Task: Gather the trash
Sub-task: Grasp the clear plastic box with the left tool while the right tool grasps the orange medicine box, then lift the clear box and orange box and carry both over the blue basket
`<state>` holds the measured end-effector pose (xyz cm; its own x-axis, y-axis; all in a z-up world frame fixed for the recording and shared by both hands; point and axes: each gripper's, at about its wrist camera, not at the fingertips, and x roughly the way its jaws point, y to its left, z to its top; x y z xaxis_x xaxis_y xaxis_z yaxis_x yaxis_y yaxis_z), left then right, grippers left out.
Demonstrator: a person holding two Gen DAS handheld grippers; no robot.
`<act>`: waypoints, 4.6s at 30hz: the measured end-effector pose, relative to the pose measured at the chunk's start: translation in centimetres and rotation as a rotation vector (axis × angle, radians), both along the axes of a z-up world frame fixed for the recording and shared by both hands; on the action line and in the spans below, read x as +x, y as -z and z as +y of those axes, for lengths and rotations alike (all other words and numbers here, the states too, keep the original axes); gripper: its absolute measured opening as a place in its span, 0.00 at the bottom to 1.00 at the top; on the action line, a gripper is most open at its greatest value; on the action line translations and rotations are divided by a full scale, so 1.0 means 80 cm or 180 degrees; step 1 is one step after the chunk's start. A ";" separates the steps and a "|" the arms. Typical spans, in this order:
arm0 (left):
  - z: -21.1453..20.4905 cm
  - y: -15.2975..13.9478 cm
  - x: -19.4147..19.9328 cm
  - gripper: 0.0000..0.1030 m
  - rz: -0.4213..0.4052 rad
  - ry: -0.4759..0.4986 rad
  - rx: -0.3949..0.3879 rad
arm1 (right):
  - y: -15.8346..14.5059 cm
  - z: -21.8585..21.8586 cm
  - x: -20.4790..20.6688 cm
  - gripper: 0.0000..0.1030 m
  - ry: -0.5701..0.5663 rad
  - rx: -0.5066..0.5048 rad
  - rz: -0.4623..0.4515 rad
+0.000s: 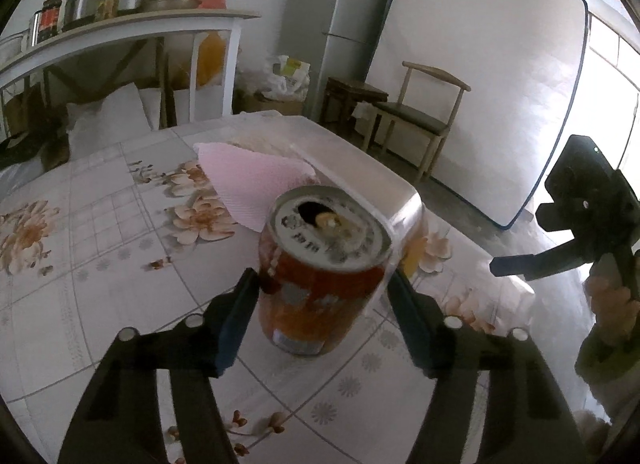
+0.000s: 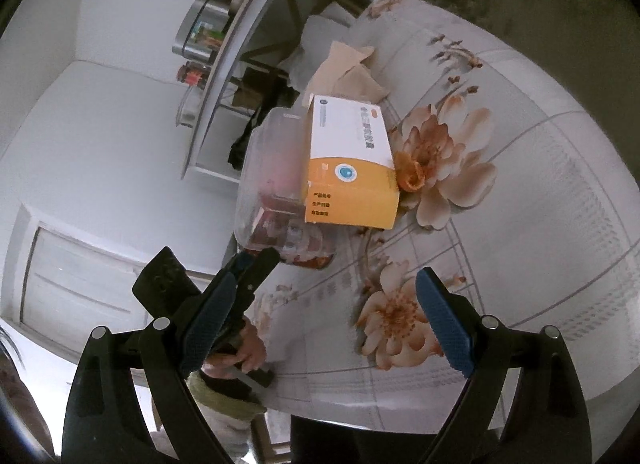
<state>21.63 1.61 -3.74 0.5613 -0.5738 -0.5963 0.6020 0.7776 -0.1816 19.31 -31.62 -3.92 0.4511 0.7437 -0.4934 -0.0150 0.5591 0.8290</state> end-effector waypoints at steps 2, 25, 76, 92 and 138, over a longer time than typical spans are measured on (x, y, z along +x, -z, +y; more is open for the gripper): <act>0.000 -0.001 -0.001 0.41 0.0015 -0.0028 0.0013 | -0.001 -0.001 -0.001 0.85 0.0003 0.0005 -0.0003; 0.007 -0.029 0.014 0.58 -0.0110 -0.0162 0.0049 | -0.009 0.010 -0.005 0.85 -0.0053 0.0029 -0.0071; -0.004 -0.067 0.121 0.33 0.1478 -0.0526 -0.1270 | -0.012 0.049 0.126 0.43 0.0027 -0.1090 0.0084; -0.097 -0.078 0.092 0.27 0.1329 -0.0131 -0.0592 | -0.007 0.034 0.104 0.27 0.0096 -0.1250 0.0038; -0.180 -0.151 0.000 0.03 0.1059 0.0285 -0.0602 | -0.051 -0.127 -0.040 0.26 0.0845 -0.0150 -0.0301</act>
